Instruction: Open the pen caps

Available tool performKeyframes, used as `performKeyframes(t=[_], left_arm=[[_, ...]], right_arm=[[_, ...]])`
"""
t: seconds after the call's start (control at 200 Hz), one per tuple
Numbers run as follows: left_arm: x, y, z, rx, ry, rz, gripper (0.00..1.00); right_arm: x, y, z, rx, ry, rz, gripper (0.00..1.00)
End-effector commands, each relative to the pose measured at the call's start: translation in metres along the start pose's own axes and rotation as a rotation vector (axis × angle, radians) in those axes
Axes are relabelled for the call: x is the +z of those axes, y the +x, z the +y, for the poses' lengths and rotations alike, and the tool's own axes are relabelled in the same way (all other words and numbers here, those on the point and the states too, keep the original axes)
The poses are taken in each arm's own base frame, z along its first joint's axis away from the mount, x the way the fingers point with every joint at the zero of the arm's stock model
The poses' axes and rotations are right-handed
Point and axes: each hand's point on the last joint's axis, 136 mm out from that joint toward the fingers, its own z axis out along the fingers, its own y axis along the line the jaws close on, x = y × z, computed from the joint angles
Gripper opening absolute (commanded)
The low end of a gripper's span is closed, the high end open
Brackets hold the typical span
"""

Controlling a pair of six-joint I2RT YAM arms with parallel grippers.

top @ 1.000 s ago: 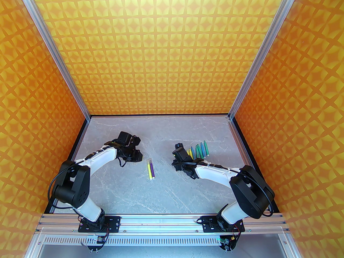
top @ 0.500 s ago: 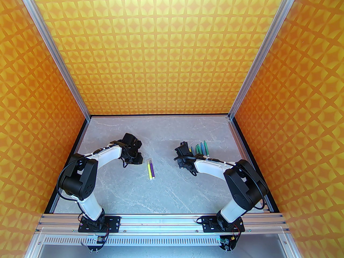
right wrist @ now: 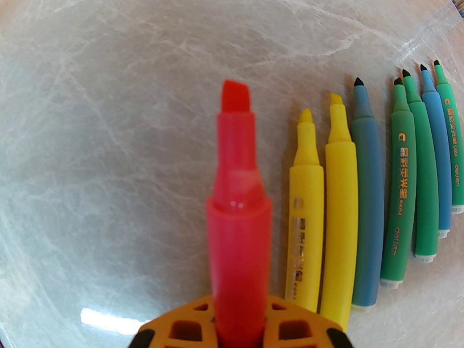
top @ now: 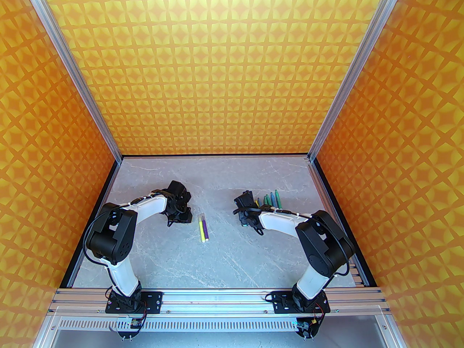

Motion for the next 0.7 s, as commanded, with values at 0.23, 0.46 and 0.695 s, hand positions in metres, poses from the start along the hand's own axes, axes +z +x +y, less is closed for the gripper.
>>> performKeyframes(t=[0.23,0.46,0.695], left_arm=[[0.0,-0.003,0.003,0.004,-0.032,0.013,0.19],[0.002,-0.001,0.004,0.003,-0.036,0.021,0.21],[0.002,0.0,0.005,0.006,-0.041,0.018,0.25]], right_arm=[[0.006,0.002,-0.01,0.006,0.063,0.039,0.22],[0.004,0.003,-0.015,0.001,0.09,0.046,0.24],[-0.001,0.0,-0.021,-0.015,0.117,0.041,0.29]])
